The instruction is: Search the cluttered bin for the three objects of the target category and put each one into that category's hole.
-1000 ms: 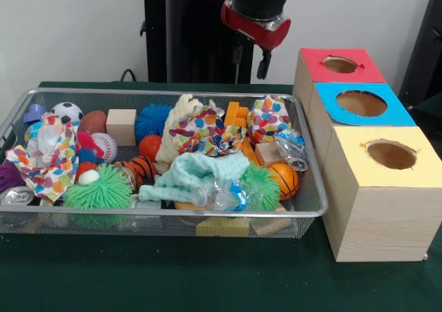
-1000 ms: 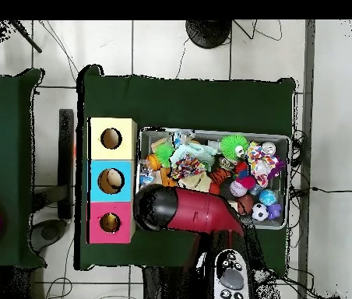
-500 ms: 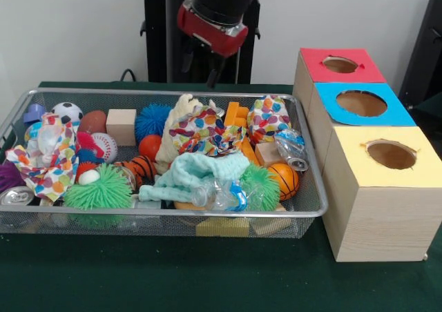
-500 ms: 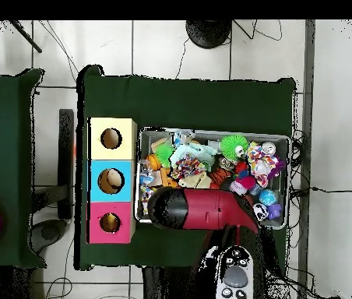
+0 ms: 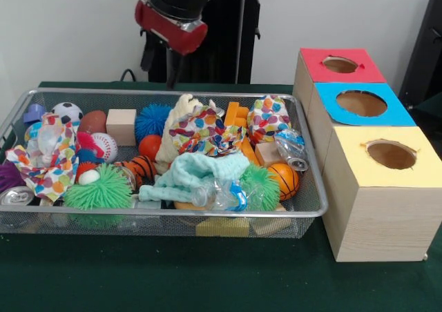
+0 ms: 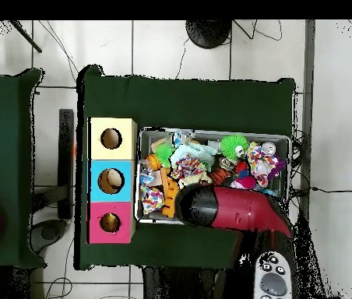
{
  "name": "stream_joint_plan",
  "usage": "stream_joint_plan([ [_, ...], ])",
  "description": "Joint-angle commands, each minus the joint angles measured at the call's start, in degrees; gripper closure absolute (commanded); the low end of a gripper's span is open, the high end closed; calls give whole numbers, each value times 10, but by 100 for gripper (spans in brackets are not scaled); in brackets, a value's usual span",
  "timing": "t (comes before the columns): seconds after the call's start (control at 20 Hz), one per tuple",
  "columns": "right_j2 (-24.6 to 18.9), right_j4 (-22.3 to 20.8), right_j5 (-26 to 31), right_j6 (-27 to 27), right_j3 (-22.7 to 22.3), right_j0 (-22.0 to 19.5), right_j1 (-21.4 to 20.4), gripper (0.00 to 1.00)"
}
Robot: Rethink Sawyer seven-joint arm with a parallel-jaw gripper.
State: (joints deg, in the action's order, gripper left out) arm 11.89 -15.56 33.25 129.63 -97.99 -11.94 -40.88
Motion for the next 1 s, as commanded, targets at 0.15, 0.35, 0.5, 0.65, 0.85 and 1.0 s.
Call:
stream_joint_plan([
  [0.15, -74, -44, -79, -52, 31, -75, 46, 0],
  [0.35, -100, -23, -81, -40, 45, -114, 105, 0],
  [0.5, -121, -3, -89, -20, 34, -134, 133, 0],
  [0.65, -124, -3, -102, -3, 34, -136, 153, 0],
  [0.85, -133, 17, -98, 22, 23, -143, 164, 0],
  [1.0, -147, 26, -101, 28, 5, -154, 159, 0],
])
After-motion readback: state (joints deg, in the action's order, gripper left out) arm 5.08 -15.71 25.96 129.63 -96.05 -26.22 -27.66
